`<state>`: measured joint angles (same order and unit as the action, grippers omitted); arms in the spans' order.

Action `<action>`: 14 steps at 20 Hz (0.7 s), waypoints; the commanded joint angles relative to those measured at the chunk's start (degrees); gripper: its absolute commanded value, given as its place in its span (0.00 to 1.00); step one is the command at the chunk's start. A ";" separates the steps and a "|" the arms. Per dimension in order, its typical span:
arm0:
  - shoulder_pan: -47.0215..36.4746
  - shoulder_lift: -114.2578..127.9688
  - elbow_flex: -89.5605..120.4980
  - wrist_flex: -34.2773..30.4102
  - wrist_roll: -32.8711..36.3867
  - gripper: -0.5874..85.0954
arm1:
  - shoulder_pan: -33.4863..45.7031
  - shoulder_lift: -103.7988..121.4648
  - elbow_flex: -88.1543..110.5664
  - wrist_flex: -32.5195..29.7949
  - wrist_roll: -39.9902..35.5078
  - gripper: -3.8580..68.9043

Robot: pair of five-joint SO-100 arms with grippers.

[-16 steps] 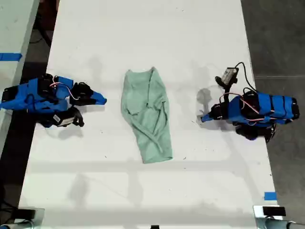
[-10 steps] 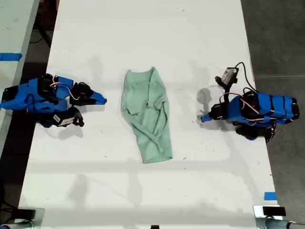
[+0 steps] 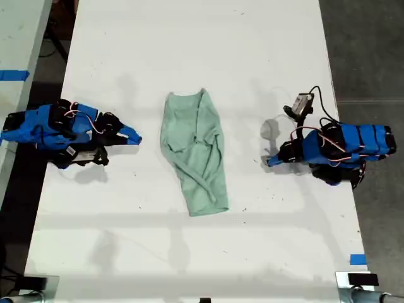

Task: Fold t shirt

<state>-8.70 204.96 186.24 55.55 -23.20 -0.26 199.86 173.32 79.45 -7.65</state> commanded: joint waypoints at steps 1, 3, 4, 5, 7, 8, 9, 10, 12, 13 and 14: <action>3.43 -2.02 -0.26 -4.04 -2.81 0.00 | -2.99 -7.82 -10.99 2.46 4.83 0.13; 5.36 -19.86 -12.04 -4.92 -3.69 0.00 | -4.57 -29.62 -23.29 -0.70 6.33 0.20; 7.12 -33.84 -21.88 -4.66 -3.69 0.00 | -5.45 -41.04 -30.76 -2.37 6.42 0.22; 9.05 -47.90 -33.75 -3.43 -3.25 0.00 | -6.42 -51.24 -38.76 -3.16 6.68 0.23; 11.69 -75.32 -59.94 4.39 0.09 0.09 | -8.44 -66.88 -53.00 -3.52 8.26 0.29; 13.10 -87.80 -73.48 11.16 0.62 0.16 | -9.40 -72.95 -58.80 -3.87 8.70 0.35; 14.24 -98.44 -84.81 15.64 2.55 0.19 | -10.20 -77.87 -63.37 -4.92 8.44 0.43; 15.29 -106.08 -93.34 15.91 6.68 0.21 | -10.90 -82.18 -67.59 -5.54 7.91 0.52; 17.93 -119.36 -108.72 15.82 12.66 0.21 | -12.13 -89.30 -74.97 -5.54 6.68 0.58; 19.25 -125.51 -116.46 16.44 14.06 0.21 | -12.57 -92.20 -77.96 -5.54 6.06 0.58; 20.13 -131.31 -123.57 17.14 14.68 0.21 | -12.92 -94.75 -80.51 -5.36 5.54 0.58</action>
<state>9.40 83.32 80.95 71.81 -10.55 -12.04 108.02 100.55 75.15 -0.79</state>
